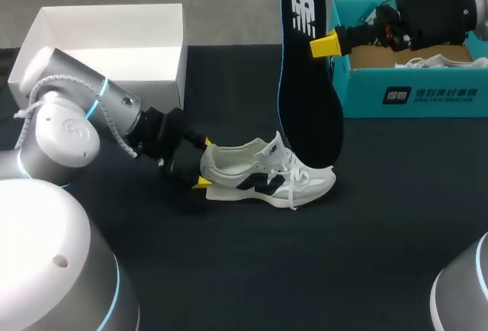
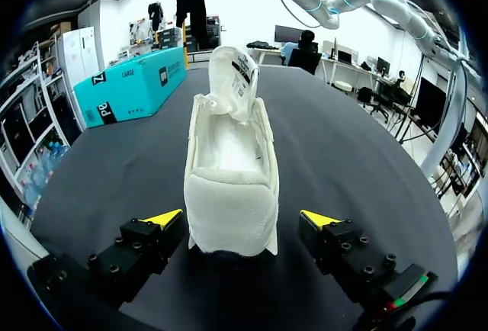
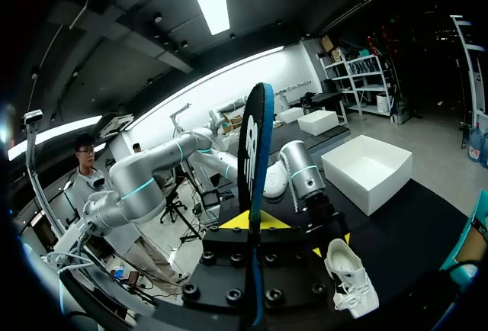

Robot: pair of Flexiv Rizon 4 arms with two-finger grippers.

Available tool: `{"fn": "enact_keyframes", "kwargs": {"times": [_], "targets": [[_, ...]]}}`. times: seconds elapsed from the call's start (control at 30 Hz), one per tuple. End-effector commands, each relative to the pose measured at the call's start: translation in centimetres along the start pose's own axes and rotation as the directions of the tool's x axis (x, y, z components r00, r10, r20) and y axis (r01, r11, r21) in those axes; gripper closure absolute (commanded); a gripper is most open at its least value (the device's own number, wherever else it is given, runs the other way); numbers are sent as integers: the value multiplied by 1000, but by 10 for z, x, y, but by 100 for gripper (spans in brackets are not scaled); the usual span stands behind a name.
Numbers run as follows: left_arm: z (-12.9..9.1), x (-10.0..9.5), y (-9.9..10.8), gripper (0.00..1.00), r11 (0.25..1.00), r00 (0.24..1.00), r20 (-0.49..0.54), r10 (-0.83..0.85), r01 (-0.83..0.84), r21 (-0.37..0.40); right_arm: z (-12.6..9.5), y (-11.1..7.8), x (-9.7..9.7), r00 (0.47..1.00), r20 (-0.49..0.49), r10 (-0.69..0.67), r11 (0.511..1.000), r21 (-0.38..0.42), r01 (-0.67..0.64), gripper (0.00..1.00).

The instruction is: Take the shoe out of the shoebox, open the shoe tongue, remove and reinsert the insole, then place the shoe into the shoebox

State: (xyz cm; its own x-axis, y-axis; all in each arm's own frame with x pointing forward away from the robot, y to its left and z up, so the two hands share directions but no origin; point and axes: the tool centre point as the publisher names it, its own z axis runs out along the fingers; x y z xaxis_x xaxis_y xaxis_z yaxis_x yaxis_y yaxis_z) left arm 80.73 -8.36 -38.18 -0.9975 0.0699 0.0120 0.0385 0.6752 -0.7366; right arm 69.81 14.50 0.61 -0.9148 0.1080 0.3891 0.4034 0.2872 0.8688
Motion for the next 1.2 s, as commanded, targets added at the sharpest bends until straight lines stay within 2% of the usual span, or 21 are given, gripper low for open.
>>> {"fn": "enact_keyframes", "kwargs": {"times": [0.03, 0.5, 0.6, 0.63, 0.77, 1.2], "targets": [[-8, 2, -15, 0, 989, 1000, 17, -1, 4, -145, 2, 1, -1, 1000, 0, 1, 1000, 4, -1, 100], [-17, 5, -33, 0, 904, 995, 88, 44, -2, -427, 2, 1, -1, 1000, 0, 1, 1000, 4, -1, 100], [-16, 4, -38, 0, 856, 992, 104, 75, -10, -517, 2, 1, -1, 1000, 0, 1, 1000, 4, -1, 100], [-14, 4, -40, 0, 823, 990, 106, 97, -20, -567, 2, 1, -1, 1000, 0, 1, 1000, 4, -1, 100], [-9, 2, -44, 0, 768, 987, 113, 113, -15, -640, 2, 1, -1, 1000, 0, 1, 1000, 4, -1, 100], [-9, 2, -46, 0, 762, 989, 109, 101, -7, -647, 2, 1, -1, 1000, 0, 1, 1000, 4, -1, 100]]}}
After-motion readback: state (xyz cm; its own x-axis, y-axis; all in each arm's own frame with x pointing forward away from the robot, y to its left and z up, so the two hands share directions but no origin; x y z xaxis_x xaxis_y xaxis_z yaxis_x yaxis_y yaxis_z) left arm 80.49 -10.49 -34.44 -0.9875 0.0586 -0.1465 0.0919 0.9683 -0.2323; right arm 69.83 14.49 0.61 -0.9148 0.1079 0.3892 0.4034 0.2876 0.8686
